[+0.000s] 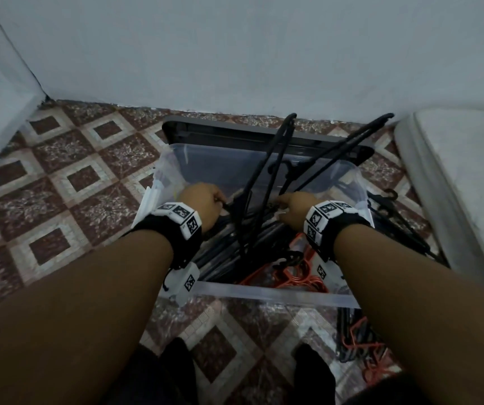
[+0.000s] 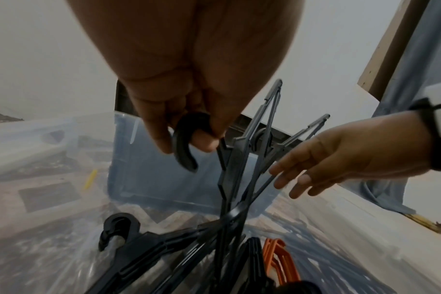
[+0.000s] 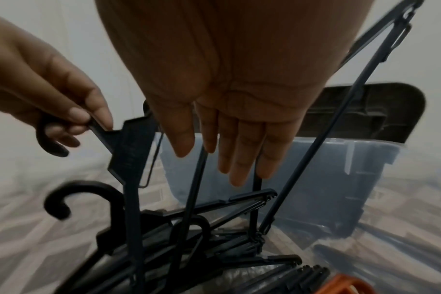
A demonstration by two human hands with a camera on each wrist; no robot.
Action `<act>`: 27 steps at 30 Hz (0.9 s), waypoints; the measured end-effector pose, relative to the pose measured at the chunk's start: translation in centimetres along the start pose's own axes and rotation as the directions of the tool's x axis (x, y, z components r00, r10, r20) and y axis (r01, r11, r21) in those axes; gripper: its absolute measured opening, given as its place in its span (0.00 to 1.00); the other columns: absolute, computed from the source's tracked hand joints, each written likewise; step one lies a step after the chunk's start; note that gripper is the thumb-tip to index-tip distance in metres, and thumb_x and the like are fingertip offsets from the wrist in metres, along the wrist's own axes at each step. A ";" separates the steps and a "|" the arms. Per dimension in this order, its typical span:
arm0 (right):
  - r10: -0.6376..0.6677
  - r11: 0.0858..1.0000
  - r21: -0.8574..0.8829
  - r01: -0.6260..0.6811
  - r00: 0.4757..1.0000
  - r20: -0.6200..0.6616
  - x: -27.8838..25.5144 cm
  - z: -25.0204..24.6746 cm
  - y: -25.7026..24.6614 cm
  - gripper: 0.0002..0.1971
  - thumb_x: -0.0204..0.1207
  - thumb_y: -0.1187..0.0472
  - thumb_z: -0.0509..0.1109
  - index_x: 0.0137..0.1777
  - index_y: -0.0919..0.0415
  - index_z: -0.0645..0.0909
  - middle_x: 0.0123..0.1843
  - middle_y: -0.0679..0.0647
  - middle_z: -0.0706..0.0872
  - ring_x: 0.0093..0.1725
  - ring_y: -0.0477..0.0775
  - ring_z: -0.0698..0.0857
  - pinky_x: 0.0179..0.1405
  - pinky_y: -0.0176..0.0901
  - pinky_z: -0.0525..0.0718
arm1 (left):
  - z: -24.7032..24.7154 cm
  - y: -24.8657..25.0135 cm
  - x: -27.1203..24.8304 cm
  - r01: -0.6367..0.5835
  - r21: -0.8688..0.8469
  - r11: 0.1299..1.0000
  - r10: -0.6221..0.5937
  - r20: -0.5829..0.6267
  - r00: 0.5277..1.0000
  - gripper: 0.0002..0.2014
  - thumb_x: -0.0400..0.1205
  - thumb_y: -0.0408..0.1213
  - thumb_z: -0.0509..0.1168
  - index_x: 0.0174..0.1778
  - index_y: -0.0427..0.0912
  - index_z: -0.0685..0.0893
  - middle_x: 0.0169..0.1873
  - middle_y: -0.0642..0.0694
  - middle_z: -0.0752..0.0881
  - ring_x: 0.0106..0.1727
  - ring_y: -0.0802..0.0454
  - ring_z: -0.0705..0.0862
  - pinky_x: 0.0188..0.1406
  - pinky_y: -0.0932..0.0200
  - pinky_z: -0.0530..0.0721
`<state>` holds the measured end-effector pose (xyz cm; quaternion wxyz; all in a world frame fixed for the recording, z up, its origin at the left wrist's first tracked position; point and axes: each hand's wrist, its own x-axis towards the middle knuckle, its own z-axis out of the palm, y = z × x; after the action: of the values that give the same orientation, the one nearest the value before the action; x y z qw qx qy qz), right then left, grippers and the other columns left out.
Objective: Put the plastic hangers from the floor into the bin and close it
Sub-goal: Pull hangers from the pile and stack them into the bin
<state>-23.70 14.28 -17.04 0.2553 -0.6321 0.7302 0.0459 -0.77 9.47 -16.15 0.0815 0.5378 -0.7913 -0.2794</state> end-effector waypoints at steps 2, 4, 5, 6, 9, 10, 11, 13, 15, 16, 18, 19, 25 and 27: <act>0.037 0.998 0.052 -0.034 0.998 -0.055 -1.5 -0.9 0.0 0.23 0.81 0.58 0.67 0.77 0.53 0.75 0.71 0.55 0.83 0.67 0.59 0.82 0.62 0.44 0.80 | -0.8 0.9 -0.2 -0.042 -0.045 0.998 0.038 -0.082 0.996 0.10 0.84 0.35 0.63 0.53 0.45 0.89 0.50 0.43 0.90 0.52 0.43 0.87 0.55 0.52 0.84; 0.102 0.984 0.162 -0.075 0.981 -0.166 -3.2 -2.1 0.1 0.21 0.81 0.58 0.67 0.74 0.54 0.78 0.68 0.54 0.85 0.65 0.58 0.83 0.62 0.43 0.81 | -1.8 1.9 -0.4 -0.094 -0.108 0.990 0.076 -0.157 0.985 0.09 0.85 0.36 0.62 0.54 0.45 0.87 0.49 0.44 0.90 0.49 0.44 0.87 0.51 0.50 0.86; 0.133 0.970 0.229 -0.079 0.964 -0.229 -4.0 -2.7 0.1 0.21 0.81 0.57 0.68 0.74 0.55 0.78 0.65 0.54 0.86 0.64 0.57 0.84 0.60 0.42 0.81 | -2.4 2.5 -0.5 -0.125 -0.148 0.981 0.094 -0.197 0.976 0.09 0.85 0.37 0.61 0.55 0.45 0.87 0.48 0.44 0.90 0.48 0.45 0.87 0.51 0.50 0.86; 0.159 0.953 0.294 -0.070 0.943 -0.291 -4.9 -3.3 0.0 0.21 0.81 0.55 0.69 0.73 0.55 0.78 0.63 0.54 0.87 0.62 0.56 0.85 0.58 0.41 0.80 | -3.0 3.2 -0.8 -0.162 -0.190 0.968 0.114 -0.243 0.963 0.09 0.85 0.38 0.62 0.56 0.46 0.87 0.47 0.46 0.90 0.47 0.48 0.87 0.51 0.51 0.86; 0.245 0.873 0.487 0.023 0.843 -0.479 -7.3 -5.5 -0.6 0.24 0.78 0.51 0.72 0.74 0.54 0.76 0.59 0.51 0.87 0.58 0.53 0.86 0.55 0.41 0.81 | -5.0 5.7 -2.0 -0.318 -0.310 0.896 0.186 -0.388 0.903 0.08 0.85 0.40 0.64 0.55 0.49 0.87 0.39 0.54 0.89 0.41 0.58 0.88 0.47 0.59 0.87; 0.282 0.840 0.537 0.077 0.784 -0.553 -8.1 -6.3 -0.8 0.24 0.78 0.50 0.72 0.73 0.52 0.76 0.58 0.48 0.87 0.57 0.51 0.86 0.55 0.41 0.82 | -5.6 6.6 -2.5 -0.371 -0.342 0.864 0.215 -0.416 0.884 0.08 0.85 0.40 0.64 0.56 0.49 0.87 0.38 0.55 0.89 0.39 0.60 0.88 0.46 0.62 0.87; 0.302 0.819 0.556 0.146 0.714 -0.632 -9.1 -7.0 -1.2 0.24 0.77 0.50 0.72 0.73 0.49 0.76 0.58 0.47 0.86 0.56 0.49 0.86 0.54 0.41 0.82 | -6.2 7.5 -3.1 -0.415 -0.362 0.835 0.243 -0.433 0.868 0.09 0.85 0.40 0.63 0.57 0.49 0.87 0.39 0.55 0.89 0.38 0.62 0.89 0.45 0.64 0.87; 0.246 0.822 0.492 0.286 0.601 -0.760 -10.9 -8.0 -2.1 0.25 0.75 0.49 0.72 0.73 0.44 0.74 0.62 0.45 0.83 0.53 0.45 0.85 0.54 0.42 0.84 | -6.9 8.9 -4.2 -0.482 -0.370 0.794 0.311 -0.434 0.845 0.11 0.86 0.40 0.62 0.61 0.48 0.87 0.41 0.57 0.89 0.38 0.64 0.89 0.42 0.70 0.85; 0.079 0.852 0.359 0.381 0.585 -0.807 -12.5 -8.4 -3.1 0.28 0.75 0.50 0.73 0.75 0.41 0.71 0.65 0.45 0.80 0.49 0.43 0.85 0.50 0.38 0.84 | -7.0 10.1 -5.1 -0.535 -0.343 0.772 0.399 -0.393 0.828 0.11 0.87 0.39 0.62 0.63 0.48 0.86 0.42 0.58 0.88 0.39 0.65 0.88 0.41 0.74 0.82; -0.004 0.865 0.300 0.402 0.603 -0.798 -13.1 -8.4 -3.5 0.29 0.75 0.51 0.74 0.75 0.41 0.70 0.66 0.45 0.80 0.48 0.43 0.85 0.50 0.38 0.83 | -6.7 10.6 -5.4 -0.561 -0.320 0.764 0.444 -0.371 0.816 0.12 0.87 0.39 0.62 0.63 0.48 0.85 0.43 0.59 0.87 0.39 0.66 0.88 0.41 0.76 0.81; -0.115 0.887 0.217 0.407 0.650 -0.751 -13.7 -8.6 -3.9 0.25 0.76 0.54 0.73 0.73 0.45 0.76 0.63 0.45 0.84 0.45 0.43 0.85 0.48 0.37 0.83 | -6.2 11.4 -5.4 -0.608 -0.270 0.747 0.515 -0.343 0.785 0.12 0.87 0.39 0.62 0.64 0.48 0.85 0.46 0.59 0.87 0.41 0.68 0.87 0.43 0.75 0.81; -0.149 0.899 0.178 0.401 0.661 -0.735 -13.8 -8.7 -3.9 0.20 0.78 0.56 0.72 0.71 0.48 0.80 0.60 0.46 0.87 0.45 0.44 0.86 0.48 0.38 0.83 | -5.8 11.7 -5.4 -0.620 -0.259 0.741 0.534 -0.333 0.777 0.12 0.87 0.40 0.62 0.64 0.49 0.85 0.46 0.60 0.87 0.43 0.69 0.87 0.45 0.74 0.81; 0.044 0.943 0.258 0.208 0.693 -0.720 -13.3 -9.9 0.0 0.12 0.79 0.57 0.70 0.60 0.53 0.88 0.48 0.56 0.92 0.49 0.57 0.90 0.55 0.52 0.86 | -3.0 9.5 -2.9 -0.373 -0.501 0.781 0.256 -0.288 0.923 0.12 0.87 0.50 0.59 0.58 0.50 0.83 0.50 0.54 0.89 0.54 0.56 0.87 0.57 0.51 0.85; 0.146 0.941 0.313 0.132 0.675 -0.723 -13.5 -10.6 2.2 0.12 0.78 0.55 0.71 0.59 0.53 0.89 0.45 0.56 0.92 0.48 0.57 0.90 0.54 0.53 0.87 | -2.2 7.2 -1.5 -0.193 -0.228 0.954 0.149 -0.198 0.969 0.15 0.87 0.54 0.56 0.53 0.48 0.82 0.45 0.51 0.87 0.49 0.49 0.85 0.49 0.54 0.82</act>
<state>-28.14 22.72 -2.58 0.0440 -0.5396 0.7697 -0.3383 -5.01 11.90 -10.27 0.2419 0.4756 -0.7838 -0.3176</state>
